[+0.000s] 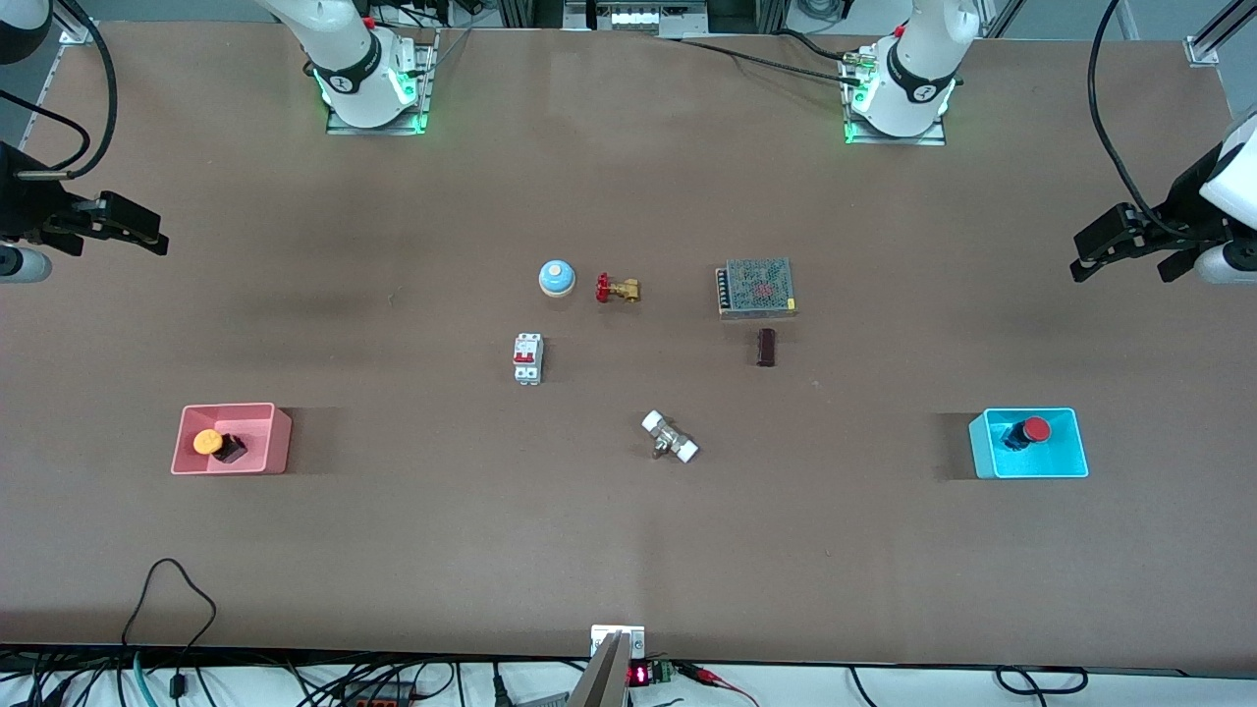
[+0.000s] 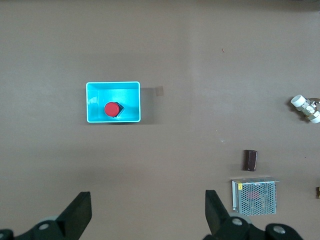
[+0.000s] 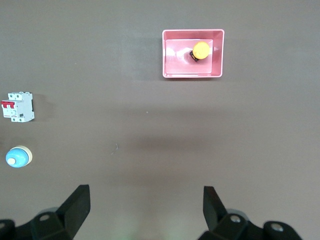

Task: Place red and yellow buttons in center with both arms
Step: 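Move the right gripper toward the pink box while the left gripper approaches the cyan box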

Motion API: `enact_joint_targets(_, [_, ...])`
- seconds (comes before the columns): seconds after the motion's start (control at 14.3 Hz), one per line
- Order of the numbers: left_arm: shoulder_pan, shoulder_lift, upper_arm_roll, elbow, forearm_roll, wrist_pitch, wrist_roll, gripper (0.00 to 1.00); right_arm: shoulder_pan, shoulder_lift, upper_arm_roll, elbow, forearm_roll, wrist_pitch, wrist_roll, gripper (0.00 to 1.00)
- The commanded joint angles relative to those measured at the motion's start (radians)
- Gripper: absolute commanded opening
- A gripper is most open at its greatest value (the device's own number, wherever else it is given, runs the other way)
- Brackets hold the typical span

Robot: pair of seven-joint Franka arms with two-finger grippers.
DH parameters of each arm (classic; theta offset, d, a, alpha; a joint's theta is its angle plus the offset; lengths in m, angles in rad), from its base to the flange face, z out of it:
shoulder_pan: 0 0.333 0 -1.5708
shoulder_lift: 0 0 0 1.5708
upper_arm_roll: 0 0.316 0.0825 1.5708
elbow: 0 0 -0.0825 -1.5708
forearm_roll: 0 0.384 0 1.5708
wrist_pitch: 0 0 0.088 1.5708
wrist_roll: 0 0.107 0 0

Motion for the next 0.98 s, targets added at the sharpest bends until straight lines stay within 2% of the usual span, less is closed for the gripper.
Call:
enact_joint_targets(0.0, [0.006,0.014,0.001,0.026,-0.014,-0.018,0.016,1.00,0.000,-0.022,0.005,-0.020,-0.013,0.008,0.015,1.00])
enact_joint_targets(0.42, [0.006,0.024,0.004,0.026,-0.010,-0.008,0.019,1.00,0.005,0.009,0.006,-0.020,-0.011,0.027,0.015,1.00])
enact_joint_targets(0.63, [0.022,0.064,0.006,0.026,-0.005,0.038,0.023,1.00,0.002,0.077,0.006,-0.020,-0.009,0.079,0.013,1.00])
enact_joint_targets(0.91, [0.049,0.142,0.007,0.026,0.001,0.105,0.025,1.00,-0.018,0.203,-0.003,-0.018,-0.013,0.222,0.012,1.00])
